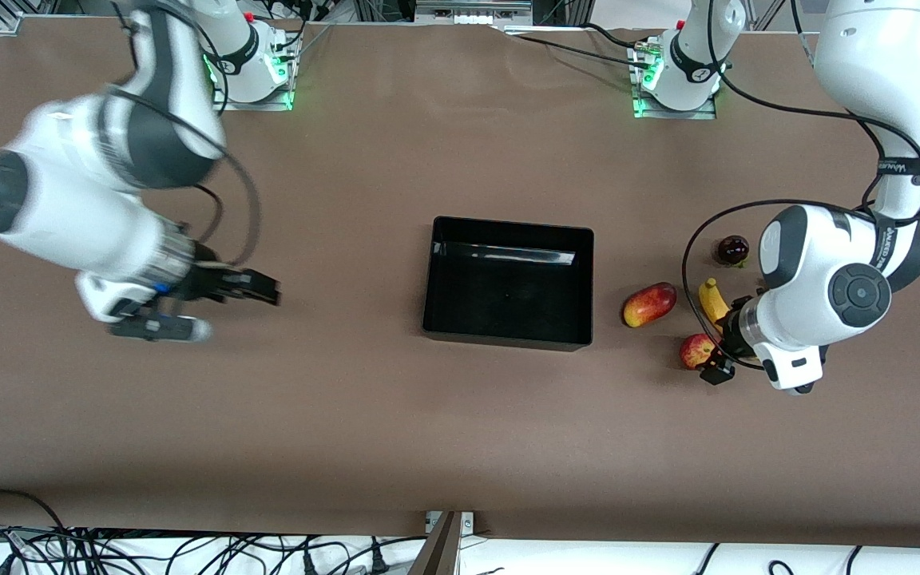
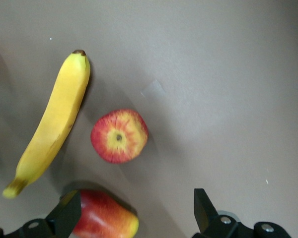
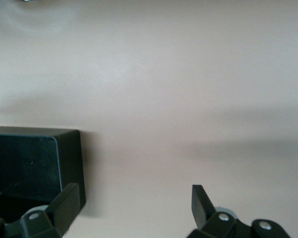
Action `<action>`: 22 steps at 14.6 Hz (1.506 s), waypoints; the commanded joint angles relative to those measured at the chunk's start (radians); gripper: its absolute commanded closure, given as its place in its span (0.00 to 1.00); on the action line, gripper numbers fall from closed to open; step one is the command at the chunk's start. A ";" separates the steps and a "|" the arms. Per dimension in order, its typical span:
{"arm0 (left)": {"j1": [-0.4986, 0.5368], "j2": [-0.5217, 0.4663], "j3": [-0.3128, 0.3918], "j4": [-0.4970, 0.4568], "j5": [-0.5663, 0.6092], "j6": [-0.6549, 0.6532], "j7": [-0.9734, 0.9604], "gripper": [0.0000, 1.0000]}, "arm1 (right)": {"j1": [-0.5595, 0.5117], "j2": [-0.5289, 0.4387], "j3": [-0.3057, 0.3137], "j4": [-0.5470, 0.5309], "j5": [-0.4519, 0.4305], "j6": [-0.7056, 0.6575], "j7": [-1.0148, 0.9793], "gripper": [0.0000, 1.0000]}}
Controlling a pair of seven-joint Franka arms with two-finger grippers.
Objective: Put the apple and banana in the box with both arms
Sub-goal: 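Release the box with the right gripper while the left gripper lowers, then grasp the small red-yellow apple with the left gripper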
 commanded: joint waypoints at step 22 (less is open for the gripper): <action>0.006 0.126 0.030 -0.054 0.062 0.117 -0.175 0.00 | -0.477 -0.452 0.494 -0.200 -0.485 -0.193 -0.018 0.00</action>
